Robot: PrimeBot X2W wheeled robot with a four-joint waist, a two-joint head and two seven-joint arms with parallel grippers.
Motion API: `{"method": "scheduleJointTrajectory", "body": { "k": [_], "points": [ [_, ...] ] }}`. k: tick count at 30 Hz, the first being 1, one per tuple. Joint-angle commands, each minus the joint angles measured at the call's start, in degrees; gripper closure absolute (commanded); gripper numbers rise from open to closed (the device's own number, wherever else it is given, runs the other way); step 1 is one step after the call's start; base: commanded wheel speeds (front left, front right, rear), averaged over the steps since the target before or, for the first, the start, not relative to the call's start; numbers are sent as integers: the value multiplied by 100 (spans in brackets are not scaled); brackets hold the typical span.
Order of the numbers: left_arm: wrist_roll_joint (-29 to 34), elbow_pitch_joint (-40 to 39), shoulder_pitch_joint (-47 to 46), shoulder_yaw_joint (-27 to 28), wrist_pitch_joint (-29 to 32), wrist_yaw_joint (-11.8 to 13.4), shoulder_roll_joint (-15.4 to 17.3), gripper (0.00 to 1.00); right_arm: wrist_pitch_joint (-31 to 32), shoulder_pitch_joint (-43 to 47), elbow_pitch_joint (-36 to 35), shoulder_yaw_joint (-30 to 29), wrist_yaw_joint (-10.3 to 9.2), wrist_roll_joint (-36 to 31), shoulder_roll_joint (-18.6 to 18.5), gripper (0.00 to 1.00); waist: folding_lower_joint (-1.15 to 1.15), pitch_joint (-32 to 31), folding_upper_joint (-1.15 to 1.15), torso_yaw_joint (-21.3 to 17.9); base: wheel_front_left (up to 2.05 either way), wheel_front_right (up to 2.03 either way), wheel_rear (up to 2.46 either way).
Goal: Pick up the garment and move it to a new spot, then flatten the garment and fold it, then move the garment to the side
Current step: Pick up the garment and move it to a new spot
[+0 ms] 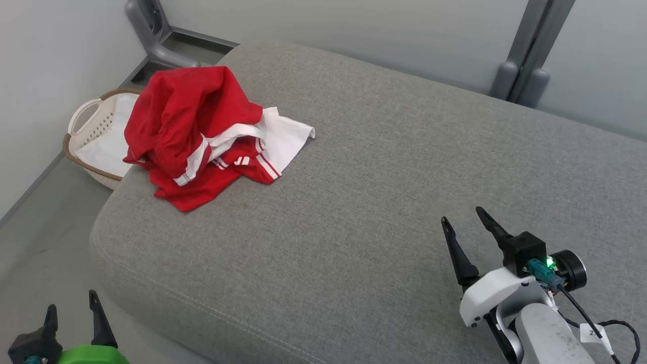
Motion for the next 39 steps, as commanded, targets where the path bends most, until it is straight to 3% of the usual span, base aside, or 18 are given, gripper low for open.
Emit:
{"method": "scheduleJointTrajectory", "body": {
  "k": [1, 5, 8, 25, 30, 35, 39],
  "points": [
    [-63, 58, -165, 8, 0, -49, -26, 0, -28, -75, 18, 8, -6, -28, -38, 0, 0, 153, 0, 89, 0, 0, 0],
    [-227, 262, -500, -84, 1, -92, 58, 0, -28, -94, -44, -48, -7, -158, -41, 0, 0, 300, 0, 87, 0, 0, 0],
    [-506, 359, -878, -463, 0, -98, 211, 0, -28, -207, -116, -62, -6, -273, -35, 0, 0, 512, 0, 8, 0, 0, 0],
    [-2988, 1055, -3674, -2909, 2, -103, 2147, 0, -28, -972, -263, 199, -7, -760, -38, 0, 0, 1989, 0, -828, 0, 0, 0],
    [-3687, 1562, -4258, -3649, 12, -102, 2575, 0, -28, -1113, -336, 255, -7, -814, -35, 0, 0, 2254, 0, -1102, 0, 0, 0],
    [-4507, 2126, -4675, -4367, 501, -99, 2901, 0, -22, -1231, -421, 325, -7, -790, -42, 0, 0, 2483, 0, -1387, 0, 0, 0],
    [-5202, 2465, -4752, -4631, 1207, -96, 2944, 0, -14, -1254, -496, 323, -7, -756, -53, 0, 0, 2569, 0, -1554, 0, 0, 0]
  ]
}}
